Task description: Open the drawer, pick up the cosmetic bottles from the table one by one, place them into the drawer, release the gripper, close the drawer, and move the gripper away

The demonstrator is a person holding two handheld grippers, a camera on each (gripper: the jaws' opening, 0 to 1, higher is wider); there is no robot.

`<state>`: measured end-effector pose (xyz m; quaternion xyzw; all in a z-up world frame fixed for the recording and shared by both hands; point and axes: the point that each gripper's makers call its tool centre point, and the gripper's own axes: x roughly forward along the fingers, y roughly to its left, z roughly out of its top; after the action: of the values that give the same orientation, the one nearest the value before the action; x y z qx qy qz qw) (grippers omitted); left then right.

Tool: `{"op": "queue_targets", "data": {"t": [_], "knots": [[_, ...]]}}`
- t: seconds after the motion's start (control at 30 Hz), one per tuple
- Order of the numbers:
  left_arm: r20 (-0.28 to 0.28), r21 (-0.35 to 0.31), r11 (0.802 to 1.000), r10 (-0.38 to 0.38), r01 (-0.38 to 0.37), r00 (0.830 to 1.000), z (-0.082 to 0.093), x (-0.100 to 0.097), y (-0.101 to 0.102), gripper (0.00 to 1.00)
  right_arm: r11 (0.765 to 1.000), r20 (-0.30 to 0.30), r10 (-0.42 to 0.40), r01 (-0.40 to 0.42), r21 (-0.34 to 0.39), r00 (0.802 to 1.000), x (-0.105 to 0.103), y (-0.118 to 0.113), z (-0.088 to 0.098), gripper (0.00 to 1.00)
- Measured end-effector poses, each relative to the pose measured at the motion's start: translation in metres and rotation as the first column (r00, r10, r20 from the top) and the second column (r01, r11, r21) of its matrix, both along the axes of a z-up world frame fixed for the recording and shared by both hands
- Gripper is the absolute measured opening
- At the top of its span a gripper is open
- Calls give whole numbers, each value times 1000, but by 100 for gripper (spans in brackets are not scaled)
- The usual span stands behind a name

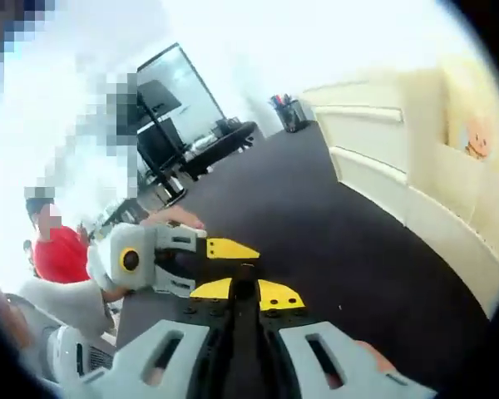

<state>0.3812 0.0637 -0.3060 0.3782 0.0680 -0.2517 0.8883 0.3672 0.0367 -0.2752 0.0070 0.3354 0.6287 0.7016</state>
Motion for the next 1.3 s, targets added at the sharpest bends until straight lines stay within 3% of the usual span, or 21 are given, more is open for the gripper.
{"op": "queue_targets", "data": {"t": [0.27, 0.4, 0.47, 0.6, 0.73, 0.8, 0.9, 1.0, 1.07, 1.13, 1.27, 1.3], "knots": [[13, 2, 1000, 20, -20, 1000, 5, 2, 4, 7, 1000, 46, 7, -9, 29, 999, -7, 2, 1, 6], [11, -68, 997, 25, -24, 1000, 14, 3, 6, 7, 994, 108, -23, 11, 112, 994, 0, 7, 17, 8], [-3, -138, 990, 37, -37, 999, 19, 3, 7, 6, 984, 137, -65, 41, 171, 988, 7, 10, 31, 15], [-24, -235, 970, 55, -60, 998, 28, 4, 12, 6, 973, 134, -105, 74, 220, 985, 7, 13, 42, 29], [-66, -362, 927, 77, -96, 995, 35, 7, 18, 6, 941, 154, -205, 152, 303, 967, 19, 15, 58, 30], [-91, -442, 889, 86, -118, 992, 40, 9, 21, 6, 905, 148, -260, 188, 382, 954, 25, 14, 72, 30], [-146, -552, 820, 87, -154, 985, 44, 11, 26, 6, 857, 196, -306, 180, 482, 932, 35, 13, 93, 30], [-176, -627, 769, 17, -126, 984, 46, 8, 18, 6, 848, 258, -280, 112, 517, 925, 30, 19, 100, 30], [-186, -668, 736, -21, -111, 982, 50, 6, 15, 6, 854, 249, -244, 86, 514, 937, 29, 23, 99, 31], [-195, -694, 710, -24, -120, 980, 54, 8, 19, 6, 863, 254, -243, 89, 497, 936, 35, 26, 96, 30], [-205, -727, 677, -62, -110, 977, 58, 7, 19, 6, 867, 264, -194, 39, 498, 945, 33, 29, 92, 28], [-201, -737, 669, -83, -95, 976, 59, 4, 15, 6, 864, 284, -155, -9, 504, 946, 28, 31, 93, 27]]}}
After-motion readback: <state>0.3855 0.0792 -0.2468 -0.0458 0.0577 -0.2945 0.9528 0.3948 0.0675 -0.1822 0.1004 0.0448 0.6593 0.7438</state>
